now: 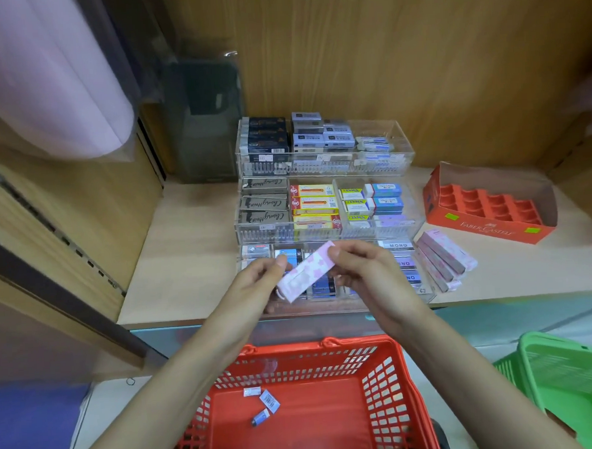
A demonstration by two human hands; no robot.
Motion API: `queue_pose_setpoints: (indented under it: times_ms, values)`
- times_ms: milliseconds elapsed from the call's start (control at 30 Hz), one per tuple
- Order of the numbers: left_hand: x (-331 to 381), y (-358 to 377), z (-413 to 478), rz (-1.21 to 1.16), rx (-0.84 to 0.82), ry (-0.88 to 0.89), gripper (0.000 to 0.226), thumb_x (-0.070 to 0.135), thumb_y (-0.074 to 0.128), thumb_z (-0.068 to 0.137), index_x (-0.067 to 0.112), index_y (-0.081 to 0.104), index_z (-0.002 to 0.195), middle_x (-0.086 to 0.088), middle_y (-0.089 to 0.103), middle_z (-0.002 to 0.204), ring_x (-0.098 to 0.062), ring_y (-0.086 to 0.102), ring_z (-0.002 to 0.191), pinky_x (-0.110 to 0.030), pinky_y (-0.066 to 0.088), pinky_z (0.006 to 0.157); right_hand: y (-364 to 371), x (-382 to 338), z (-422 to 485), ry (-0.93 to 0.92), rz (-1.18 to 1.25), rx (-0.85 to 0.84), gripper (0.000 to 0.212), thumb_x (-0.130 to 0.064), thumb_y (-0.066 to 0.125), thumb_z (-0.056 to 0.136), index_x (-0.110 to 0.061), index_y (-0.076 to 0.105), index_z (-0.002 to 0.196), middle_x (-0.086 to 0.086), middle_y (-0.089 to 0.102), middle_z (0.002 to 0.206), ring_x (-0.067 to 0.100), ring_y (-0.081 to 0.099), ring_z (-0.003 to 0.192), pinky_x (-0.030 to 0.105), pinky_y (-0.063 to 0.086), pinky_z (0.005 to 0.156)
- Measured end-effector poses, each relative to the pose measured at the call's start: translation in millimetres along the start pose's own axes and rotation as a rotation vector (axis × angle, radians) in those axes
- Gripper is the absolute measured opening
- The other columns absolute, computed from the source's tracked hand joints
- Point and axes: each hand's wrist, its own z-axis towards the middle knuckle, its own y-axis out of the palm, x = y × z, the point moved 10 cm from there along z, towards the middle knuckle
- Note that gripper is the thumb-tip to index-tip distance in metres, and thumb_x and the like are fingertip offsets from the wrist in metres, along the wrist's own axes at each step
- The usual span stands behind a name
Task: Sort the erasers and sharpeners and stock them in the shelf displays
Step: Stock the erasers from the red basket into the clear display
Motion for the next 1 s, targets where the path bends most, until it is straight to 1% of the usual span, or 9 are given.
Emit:
queue_pose_setpoints:
  times_ms: [100, 200, 333, 433, 500, 600, 700, 833, 1000]
  values:
    - [-6, 0, 3, 0.005, 0.046, -0.031, 0.019, 0.022, 0.047, 0.098, 0.014, 0.060, 0.087, 0.001, 0.053, 0.076, -0.009, 0.041, 0.059, -0.024, 0.028, 0.053, -21, -3, -6, -0.007, 0.159, 0.056, 0.015, -0.007, 0.049, 0.094, -0.012, 0.063, 0.089, 0.000, 0.064, 0.076, 0.014, 0.061, 0.070, 0.026, 0.050, 0.071]
    - [-14, 11, 5, -0.051, 0.080, -0.081, 0.021, 0.007, 0.043, 0.097, 0.013, 0.057, 0.083, -0.004, 0.048, 0.072, -0.015, 0.037, 0.060, -0.028, 0.026, 0.053, -60, 0, -15, -0.011, 0.103, 0.194, 0.011, -0.014, 0.054, 0.093, -0.013, 0.062, 0.101, 0.004, 0.063, 0.081, 0.014, 0.062, 0.067, 0.025, 0.053, 0.062]
    - [0, 44, 2, -0.090, -0.002, -0.002, 0.027, -0.007, 0.039, 0.095, 0.012, 0.058, 0.094, 0.000, 0.058, 0.081, -0.005, 0.060, 0.060, -0.015, 0.039, 0.049, -137, -7, -26, -0.050, -0.050, 0.482, 0.016, -0.026, 0.068, 0.084, -0.012, 0.062, 0.088, 0.010, 0.067, 0.089, 0.020, 0.061, 0.075, 0.035, 0.047, 0.074]
    - [5, 67, 0, -0.102, -0.084, 0.057, 0.026, -0.007, 0.047, 0.092, 0.016, 0.058, 0.097, -0.001, 0.061, 0.095, -0.002, 0.068, 0.068, -0.016, 0.049, 0.056, -199, -36, -32, -0.169, -0.078, 0.664, 0.009, -0.020, 0.066, 0.080, -0.013, 0.061, 0.077, 0.004, 0.061, 0.077, 0.019, 0.053, 0.074, 0.026, 0.042, 0.065]
    - [1, 76, -2, -0.150, -0.091, 0.041, 0.022, -0.007, 0.051, 0.089, 0.012, 0.058, 0.099, -0.008, 0.060, 0.102, -0.012, 0.071, 0.077, -0.019, 0.055, 0.060, -233, -39, -29, -0.170, -0.059, 0.700, 0.004, -0.013, 0.062, 0.075, -0.014, 0.063, 0.079, 0.005, 0.060, 0.082, 0.019, 0.052, 0.078, 0.024, 0.039, 0.063]
    - [-9, 85, -1, -0.151, -0.041, 0.012, 0.020, -0.004, 0.056, 0.087, 0.013, 0.058, 0.097, -0.008, 0.059, 0.101, -0.022, 0.068, 0.095, -0.021, 0.056, 0.065, -264, -14, -15, -0.096, -0.082, 0.711, 0.020, 0.001, 0.059, 0.082, -0.002, 0.065, 0.101, 0.010, 0.060, 0.095, 0.020, 0.053, 0.085, 0.023, 0.042, 0.064]
    - [-13, 93, 0, -0.138, -0.006, -0.003, 0.019, -0.002, 0.058, 0.087, 0.014, 0.059, 0.098, -0.008, 0.056, 0.095, -0.016, 0.065, 0.087, -0.015, 0.055, 0.062, -269, 14, 2, -0.064, -0.183, 0.701, 0.015, 0.001, 0.060, 0.084, 0.001, 0.066, 0.098, 0.011, 0.062, 0.087, 0.019, 0.055, 0.075, 0.017, 0.044, 0.057]
    - [-16, 103, 3, -0.166, -0.019, -0.037, 0.022, 0.001, 0.058, 0.087, 0.013, 0.058, 0.106, -0.014, 0.056, 0.097, -0.023, 0.068, 0.090, -0.018, 0.056, 0.064, -272, 44, 18, -0.020, -0.300, 0.733, 0.007, -0.006, 0.062, 0.083, -0.005, 0.066, 0.089, 0.009, 0.065, 0.084, 0.022, 0.059, 0.079, 0.029, 0.046, 0.074]
    - [-16, 99, 2, -0.178, 0.007, -0.059, 0.024, 0.000, 0.059, 0.087, 0.010, 0.059, 0.108, -0.007, 0.056, 0.083, -0.026, 0.068, 0.089, -0.022, 0.058, 0.068, -264, 27, 9, -0.081, -0.561, 0.772, 0.024, -0.001, 0.049, 0.083, -0.005, 0.070, 0.095, 0.013, 0.068, 0.099, 0.032, 0.060, 0.098, 0.033, 0.045, 0.085]
